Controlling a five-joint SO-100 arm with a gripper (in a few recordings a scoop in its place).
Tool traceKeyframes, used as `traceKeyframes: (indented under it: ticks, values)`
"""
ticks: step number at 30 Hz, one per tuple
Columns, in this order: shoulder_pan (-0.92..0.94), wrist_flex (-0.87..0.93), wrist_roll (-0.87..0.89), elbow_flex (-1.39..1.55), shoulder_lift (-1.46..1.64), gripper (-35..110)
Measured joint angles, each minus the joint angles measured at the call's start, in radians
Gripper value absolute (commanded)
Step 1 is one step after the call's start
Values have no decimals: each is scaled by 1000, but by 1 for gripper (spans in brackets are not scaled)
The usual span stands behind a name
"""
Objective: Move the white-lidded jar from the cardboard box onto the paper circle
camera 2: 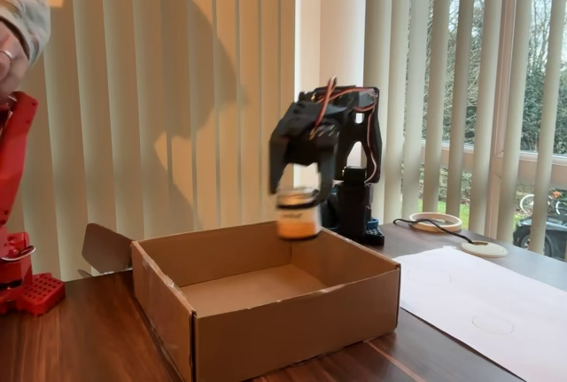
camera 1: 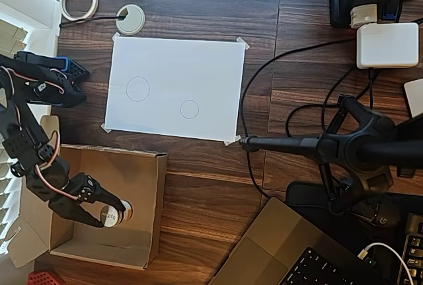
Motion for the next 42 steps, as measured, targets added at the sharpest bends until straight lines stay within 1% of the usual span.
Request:
traceKeyframes:
  ticks: [4,7,11,14,20,24,30,37,42]
  values:
    - [-144,-5,49,3,89,10]
    - [-272,-40,75,63,138,10]
    - [-439,-78,67,172,146,9]
    - [-522,-97,41,247,144,9]
    - [-574,-186,-18,382,77,9]
    - [-574,-298,-55,449,5,9]
    - [-595,-419,-54,477,-64,9]
    - [-640,-499,-48,554,-97,9]
    - [-646,-515,-48,577,-114,9]
